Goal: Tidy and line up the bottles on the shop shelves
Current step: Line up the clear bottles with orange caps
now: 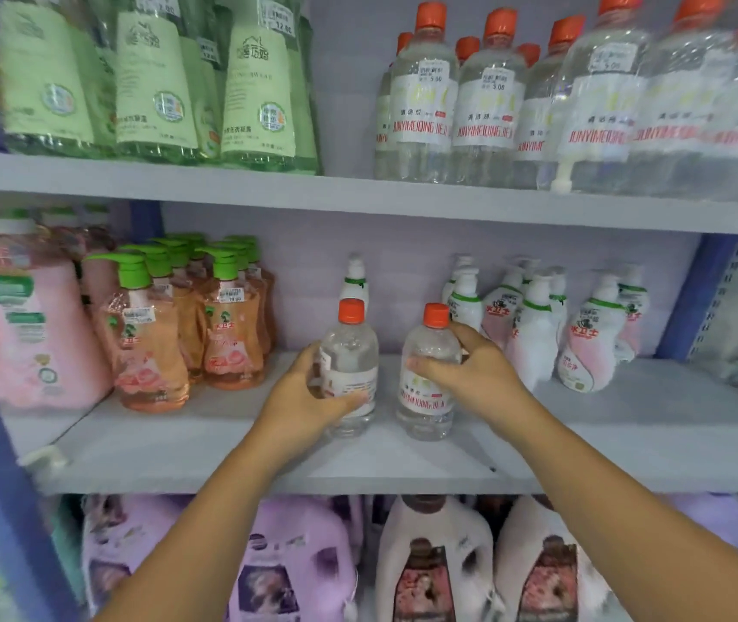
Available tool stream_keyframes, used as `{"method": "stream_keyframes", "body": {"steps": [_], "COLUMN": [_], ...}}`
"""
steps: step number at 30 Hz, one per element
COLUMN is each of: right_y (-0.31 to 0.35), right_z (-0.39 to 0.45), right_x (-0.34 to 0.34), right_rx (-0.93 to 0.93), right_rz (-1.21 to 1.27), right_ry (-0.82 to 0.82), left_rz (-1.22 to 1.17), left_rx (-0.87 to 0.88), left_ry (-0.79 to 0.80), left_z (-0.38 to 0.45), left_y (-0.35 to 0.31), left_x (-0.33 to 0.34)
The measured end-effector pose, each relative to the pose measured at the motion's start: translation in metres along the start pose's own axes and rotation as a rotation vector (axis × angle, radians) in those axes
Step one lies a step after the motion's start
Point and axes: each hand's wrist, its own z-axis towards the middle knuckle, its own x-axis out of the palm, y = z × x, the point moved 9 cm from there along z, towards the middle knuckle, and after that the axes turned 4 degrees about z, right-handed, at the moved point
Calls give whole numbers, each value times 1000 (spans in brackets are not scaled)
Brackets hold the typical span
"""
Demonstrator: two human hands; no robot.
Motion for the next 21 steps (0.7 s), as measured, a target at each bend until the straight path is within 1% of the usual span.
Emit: {"method": "stream_keyframes", "body": {"steps": [4, 7, 10, 13, 15, 18, 21], "right_y": [14, 46, 96, 158, 205, 269, 313], "right_z": [-32, -70, -105, -129, -134, -120, -89], "right_x": [-11, -29, -57, -93, -118, -146, -164], "right_rx": [-39, -122, -226, -318, -398, -528, -600], "right_rz": [38, 76, 93, 122, 122, 78, 53], "right_ry": [65, 154, 263, 326, 309, 188, 51], "left_rz": [-56, -90, -88, -66, -44, 14, 79], "left_rx": [-43, -9, 73, 213, 304, 408, 430], "left_ry": [-71, -126, -169, -198, -229, -298, -377], "left_z": [-39, -89, -132, -151, -155, -148, -115], "left_y": [-21, -60, -128, -213, -270, -337, -369], "left_x": [-4, -7, -14, -25, -33, -44, -59]}}
